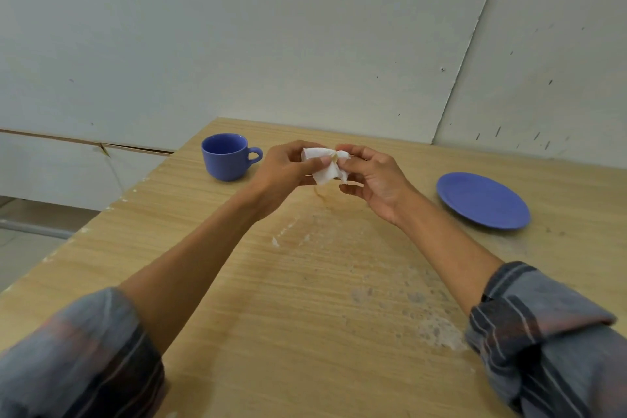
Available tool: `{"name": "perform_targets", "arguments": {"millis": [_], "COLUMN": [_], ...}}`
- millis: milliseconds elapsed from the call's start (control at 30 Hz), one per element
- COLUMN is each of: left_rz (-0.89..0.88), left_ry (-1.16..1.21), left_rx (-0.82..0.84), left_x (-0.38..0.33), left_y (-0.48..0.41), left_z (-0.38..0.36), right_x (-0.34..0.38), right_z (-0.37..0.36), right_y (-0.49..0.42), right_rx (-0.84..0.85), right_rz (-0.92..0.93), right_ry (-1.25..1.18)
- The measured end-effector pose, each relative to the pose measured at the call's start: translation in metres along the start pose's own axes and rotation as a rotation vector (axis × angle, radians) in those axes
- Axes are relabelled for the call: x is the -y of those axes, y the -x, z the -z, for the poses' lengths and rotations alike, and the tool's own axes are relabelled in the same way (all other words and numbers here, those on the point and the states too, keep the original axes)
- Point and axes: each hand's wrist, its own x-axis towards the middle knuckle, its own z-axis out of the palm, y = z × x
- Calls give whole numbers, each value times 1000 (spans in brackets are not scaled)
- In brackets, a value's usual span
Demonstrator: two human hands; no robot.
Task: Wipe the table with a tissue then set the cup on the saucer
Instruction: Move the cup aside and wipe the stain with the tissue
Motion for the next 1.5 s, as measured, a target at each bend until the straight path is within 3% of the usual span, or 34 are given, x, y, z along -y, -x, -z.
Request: {"name": "perform_targets", "arguments": {"millis": [133,300,400,500,700,967,1133,1267,1367,1500], "left_rz": [-25,-162,-220,-207,-187,-326,-204,-205,-290,-383], "left_ry": [-125,-675,-872,-1010,-1205,-1224,-1287,-1338,-1321,-1280], "left_rx": [-144,-379,-357,-258,31,448,206,58,69,257], "left_x": [1,13,25,43,66,63,63,66,66,61], "left_y": [-9,-32,-48,-57,-52,-24,-41,-45,-38,-18], "left_z": [8,24,21,6,-9,31,23,-1,-8,10], "right_x": [-6,-26,-44,-57,-55,-59,-62,-61,-62,-63], "right_z": [0,22,33,41,57,69,70,71,71,72], "right_y": [-6,-21,-28,-29,-25,-17,-15,-16,-16,-15], "right_rx": [-74,-320,-246,-182,-133,-85,-107,-128,-129,-125], "right_rz": [63,163,191,160,175,171,199,206,205,204], "right_ry": [157,666,1088,1322,1294,1244,1244,1219,1224,1223]}}
